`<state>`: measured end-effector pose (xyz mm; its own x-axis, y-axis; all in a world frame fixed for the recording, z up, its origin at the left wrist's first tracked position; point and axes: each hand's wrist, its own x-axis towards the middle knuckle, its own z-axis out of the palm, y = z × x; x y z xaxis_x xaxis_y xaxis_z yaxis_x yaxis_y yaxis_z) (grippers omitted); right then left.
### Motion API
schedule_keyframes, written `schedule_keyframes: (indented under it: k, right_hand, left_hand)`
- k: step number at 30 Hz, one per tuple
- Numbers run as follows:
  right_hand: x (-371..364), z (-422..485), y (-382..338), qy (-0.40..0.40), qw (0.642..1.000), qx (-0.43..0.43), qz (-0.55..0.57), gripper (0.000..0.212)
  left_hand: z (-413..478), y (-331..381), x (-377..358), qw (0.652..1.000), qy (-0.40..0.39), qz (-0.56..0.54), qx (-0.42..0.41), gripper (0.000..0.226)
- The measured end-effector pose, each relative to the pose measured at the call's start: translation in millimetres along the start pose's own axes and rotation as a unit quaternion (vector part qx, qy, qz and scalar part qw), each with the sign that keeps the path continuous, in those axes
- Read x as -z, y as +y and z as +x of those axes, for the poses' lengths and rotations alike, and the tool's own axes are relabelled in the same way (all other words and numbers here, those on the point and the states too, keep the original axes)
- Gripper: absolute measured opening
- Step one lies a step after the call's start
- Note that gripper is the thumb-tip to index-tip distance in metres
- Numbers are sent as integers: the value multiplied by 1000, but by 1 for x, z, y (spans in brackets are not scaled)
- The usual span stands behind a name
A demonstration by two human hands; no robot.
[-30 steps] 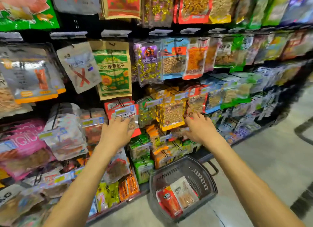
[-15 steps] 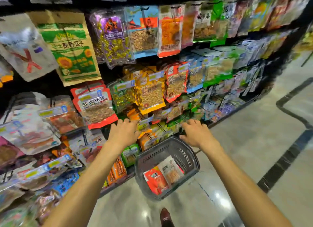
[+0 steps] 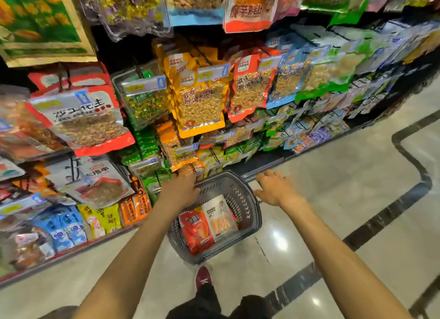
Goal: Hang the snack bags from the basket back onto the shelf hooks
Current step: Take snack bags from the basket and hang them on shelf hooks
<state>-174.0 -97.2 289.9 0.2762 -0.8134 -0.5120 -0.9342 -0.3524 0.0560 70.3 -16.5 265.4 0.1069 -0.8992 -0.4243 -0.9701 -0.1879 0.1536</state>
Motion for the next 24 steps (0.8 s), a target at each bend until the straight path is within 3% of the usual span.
schedule_keyframes:
  k: [8, 15, 19, 24]
  right_hand:
    - [-37, 79, -8, -99, 992, 78, -24, 53]
    - [-81, 141, 0, -189, 969, 151, -59, 50]
    - [-108, 184, 5, -205, 956, 196, -76, 49]
    - [-177, 233, 6, -224, 947, 221, -63, 45]
  left_hand:
    - [29, -9, -51, 991, -54, -80, 89, 32]
    - [46, 2, -108, 964, -75, -127, 222, 41]
    - [66, 14, -155, 940, -110, -132, 294, 39]
    - [91, 22, -229, 919, -149, -165, 325, 32]
